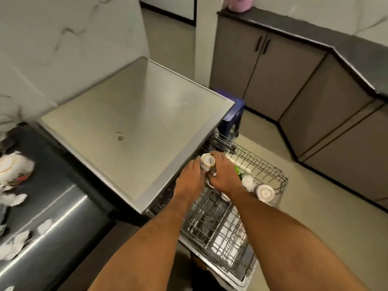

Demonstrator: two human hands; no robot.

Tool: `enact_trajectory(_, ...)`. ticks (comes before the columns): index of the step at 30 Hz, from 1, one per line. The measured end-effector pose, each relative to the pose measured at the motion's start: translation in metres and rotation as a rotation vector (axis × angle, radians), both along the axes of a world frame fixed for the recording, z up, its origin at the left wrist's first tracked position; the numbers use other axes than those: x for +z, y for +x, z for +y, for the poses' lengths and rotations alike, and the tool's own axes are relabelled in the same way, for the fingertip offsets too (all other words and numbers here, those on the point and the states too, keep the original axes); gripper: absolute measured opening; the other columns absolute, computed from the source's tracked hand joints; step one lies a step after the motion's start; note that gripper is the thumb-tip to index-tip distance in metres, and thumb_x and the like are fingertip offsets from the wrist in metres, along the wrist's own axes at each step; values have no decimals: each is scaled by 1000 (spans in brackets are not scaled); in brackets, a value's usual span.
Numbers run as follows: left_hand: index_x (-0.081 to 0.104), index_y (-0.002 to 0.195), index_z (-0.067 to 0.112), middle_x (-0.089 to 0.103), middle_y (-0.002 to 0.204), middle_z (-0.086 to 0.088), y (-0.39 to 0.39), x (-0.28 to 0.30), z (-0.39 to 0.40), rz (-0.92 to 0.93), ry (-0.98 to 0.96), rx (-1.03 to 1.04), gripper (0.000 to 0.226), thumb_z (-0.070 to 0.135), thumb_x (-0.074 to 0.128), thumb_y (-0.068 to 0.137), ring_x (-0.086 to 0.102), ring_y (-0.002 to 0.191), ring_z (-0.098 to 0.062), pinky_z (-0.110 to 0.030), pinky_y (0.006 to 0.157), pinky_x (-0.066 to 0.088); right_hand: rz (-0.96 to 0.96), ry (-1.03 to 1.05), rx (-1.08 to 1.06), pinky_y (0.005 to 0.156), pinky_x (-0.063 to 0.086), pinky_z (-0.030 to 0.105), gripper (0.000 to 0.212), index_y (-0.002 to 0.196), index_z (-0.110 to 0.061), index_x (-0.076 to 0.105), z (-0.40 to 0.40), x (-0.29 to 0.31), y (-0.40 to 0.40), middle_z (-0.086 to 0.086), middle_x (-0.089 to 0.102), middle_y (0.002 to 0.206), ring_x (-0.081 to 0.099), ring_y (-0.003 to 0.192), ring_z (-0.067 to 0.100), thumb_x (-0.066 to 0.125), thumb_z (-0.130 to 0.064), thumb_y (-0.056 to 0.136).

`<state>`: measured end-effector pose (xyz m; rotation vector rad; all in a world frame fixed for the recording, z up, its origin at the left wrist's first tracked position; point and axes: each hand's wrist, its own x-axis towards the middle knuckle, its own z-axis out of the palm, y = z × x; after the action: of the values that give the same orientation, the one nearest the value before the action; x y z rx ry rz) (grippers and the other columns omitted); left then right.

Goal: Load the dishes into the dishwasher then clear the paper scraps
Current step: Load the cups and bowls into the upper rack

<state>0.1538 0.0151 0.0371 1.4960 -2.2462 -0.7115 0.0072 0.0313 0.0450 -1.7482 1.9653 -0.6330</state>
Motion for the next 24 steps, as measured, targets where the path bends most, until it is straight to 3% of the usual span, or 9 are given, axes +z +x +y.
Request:
enact_trajectory(5,33,151,14,45,147,-7,-43,-49,-36,-4,188,-57,47,20,42,105,48,132,-23,-37,111,42,1,138,-52,90,45,32,63,129,-18,48,-32,-49,-46,3,56,122,58,109,25,78,-19,74)
enact_trajectory(8,30,154,16,42,152,-6,-53,-75,-58,-24,299,-66,61,5,52,98,44,138,-20,-30,115,35,25,235,-19,98,49,40,76,139,-15,42,-53,-76,-57,9,53,130,56,117,31,77,-12,72)
enact_trajectory(10,30,155,20,44,149,-2,-59,-94,-68,-36,356,-37,67,3,56,96,49,131,-18,-25,105,40,39,309,19,105,49,47,91,151,-14,32,-68,-95,-59,13,45,141,53,125,35,78,-8,72)
enact_trajectory(12,27,156,22,45,148,-2,-64,-115,-75,-55,393,2,69,10,59,96,51,128,-20,-31,100,46,47,356,51,109,47,45,99,157,-15,28,-80,-117,-59,14,39,148,50,131,36,81,-5,74)
enact_trajectory(16,23,158,20,43,151,-7,-67,-153,-84,-90,444,69,71,17,59,97,47,134,-27,-44,106,46,53,370,105,110,42,37,93,157,-19,29,-94,-159,-57,13,39,148,50,131,32,80,-3,80)
enact_trajectory(24,28,155,23,49,143,-8,-73,-193,-91,-97,487,157,68,15,56,93,53,124,-28,-44,96,51,27,427,141,101,46,37,89,154,-13,31,-117,-201,-47,18,44,138,54,121,34,81,-14,80)
